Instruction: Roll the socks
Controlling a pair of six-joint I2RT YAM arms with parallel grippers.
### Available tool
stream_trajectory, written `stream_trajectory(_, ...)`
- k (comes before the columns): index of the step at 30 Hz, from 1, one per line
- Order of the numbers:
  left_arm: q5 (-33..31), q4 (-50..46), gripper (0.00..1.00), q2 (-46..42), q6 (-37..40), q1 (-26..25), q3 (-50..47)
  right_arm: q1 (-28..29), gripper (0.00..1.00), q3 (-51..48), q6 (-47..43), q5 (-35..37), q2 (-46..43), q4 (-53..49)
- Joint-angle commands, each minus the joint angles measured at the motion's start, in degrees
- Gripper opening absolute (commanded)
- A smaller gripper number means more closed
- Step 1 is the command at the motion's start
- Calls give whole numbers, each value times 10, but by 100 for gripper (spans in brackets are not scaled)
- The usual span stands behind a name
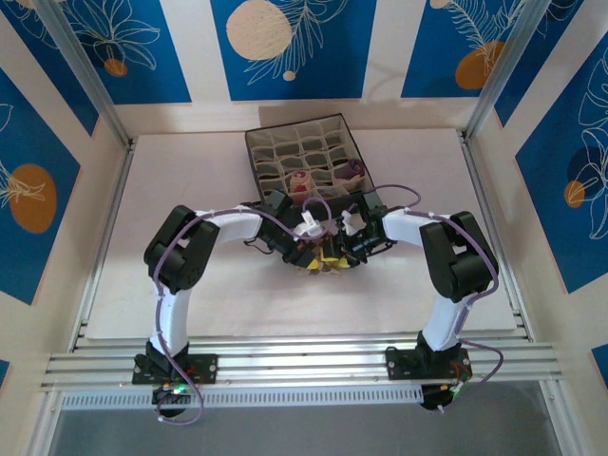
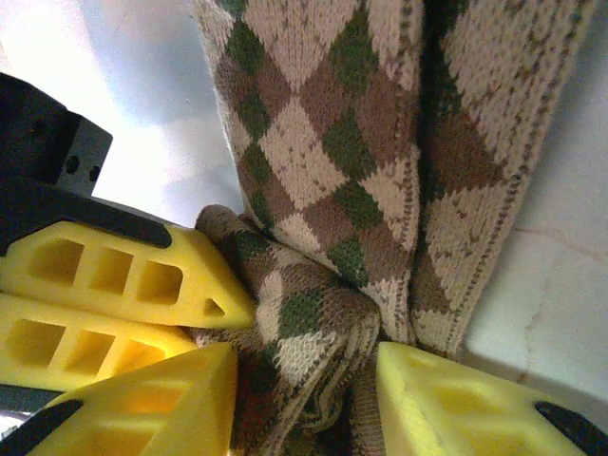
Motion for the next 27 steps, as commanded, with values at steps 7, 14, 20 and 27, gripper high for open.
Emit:
stream_trajectory(7,-54,-2,5,20,-36,6,-15,18,23,30,0,47,41,-60)
stream_trajectory(14,-64,10,10,9,-28,7,-20,39,2,27,0,63,38,-70)
stream_trajectory(20,-91,34,15,-30,0,4,-47,39,0,37,-7,86,38,-101)
stream_trajectory(27,-88,9,1,5,-3,4,-29,22,31,6,11,86,-52,-63)
